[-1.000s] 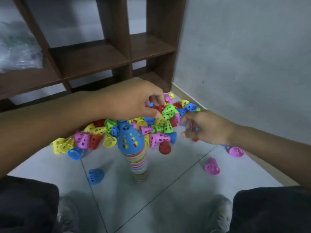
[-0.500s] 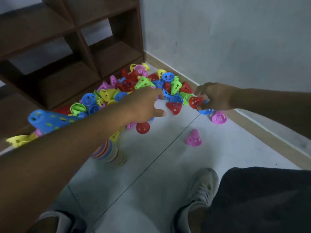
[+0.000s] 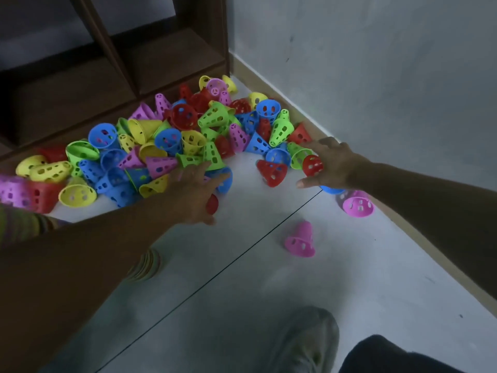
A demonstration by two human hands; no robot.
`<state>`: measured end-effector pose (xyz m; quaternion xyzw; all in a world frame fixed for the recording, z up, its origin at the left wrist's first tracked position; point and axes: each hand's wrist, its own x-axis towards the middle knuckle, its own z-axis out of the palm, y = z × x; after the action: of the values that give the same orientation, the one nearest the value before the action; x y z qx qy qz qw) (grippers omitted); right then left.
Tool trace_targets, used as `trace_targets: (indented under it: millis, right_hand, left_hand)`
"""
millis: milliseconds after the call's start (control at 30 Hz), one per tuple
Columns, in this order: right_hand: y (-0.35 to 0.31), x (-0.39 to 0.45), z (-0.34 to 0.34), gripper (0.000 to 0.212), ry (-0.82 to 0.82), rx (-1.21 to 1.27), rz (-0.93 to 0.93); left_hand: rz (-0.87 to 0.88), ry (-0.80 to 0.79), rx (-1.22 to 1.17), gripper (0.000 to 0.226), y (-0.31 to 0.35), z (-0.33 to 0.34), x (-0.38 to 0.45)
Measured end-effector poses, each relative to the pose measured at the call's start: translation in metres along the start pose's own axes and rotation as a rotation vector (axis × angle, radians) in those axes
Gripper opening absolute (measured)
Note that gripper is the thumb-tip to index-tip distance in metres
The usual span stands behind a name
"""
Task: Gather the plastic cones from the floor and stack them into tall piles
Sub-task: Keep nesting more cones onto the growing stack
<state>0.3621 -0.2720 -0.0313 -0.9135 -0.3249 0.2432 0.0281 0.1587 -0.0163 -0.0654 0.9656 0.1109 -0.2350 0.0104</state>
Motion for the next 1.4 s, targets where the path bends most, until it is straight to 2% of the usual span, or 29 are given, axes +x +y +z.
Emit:
trace_targets:
  millis: [333,433,600,700,867,1067,1133,1200,1333,1400]
  right_hand:
    - [0.041,0.058,0.057,0.136,0.03,-0.185,-0.033]
    - [0.05,0.064,0.066,0.137,0.05,-0.2,-0.06]
    - [0.065,0.069,0.08,0.134,0.12,-0.242,-0.078]
    - [0.068,0.071,0.083,0.135,0.124,-0.286,-0.109]
    - [0.066,0.078,0.075,0.133,0.097,-0.444,-0.16]
    - [0.047,0.099,0.069,0.125,0.093,-0.383,-0.171]
    - [0.04,0.108,0.065,0.122,0.087,-0.379,-0.153]
    - [0.032,0.118,0.064,0.116,0.091,-0.344,-0.108]
    - [0.018,0.13,0.069,0.099,0.126,-0.293,-0.017]
    - [0.014,0.133,0.072,0.097,0.139,-0.309,0.004]
  left_hand:
    - [0.204,-0.076,0.411,0.133,-0.012,0.02,0.039]
    - [0.241,-0.086,0.479,0.137,-0.016,0.023,0.041]
    - [0.283,0.01,0.512,0.133,-0.021,0.026,0.052]
    - [0.31,0.024,0.492,0.121,-0.02,0.029,0.063]
    - [0.282,0.008,0.434,0.116,-0.019,0.032,0.076]
    - [0.252,-0.03,0.266,0.094,-0.014,0.029,0.083]
    - [0.257,-0.003,0.286,0.089,-0.01,0.027,0.082]
    - [0.278,0.175,0.261,0.084,-0.011,0.031,0.082]
    - [0.114,-0.02,-0.019,0.091,-0.013,0.039,0.093]
    - [0.078,0.009,-0.148,0.097,-0.015,0.042,0.096]
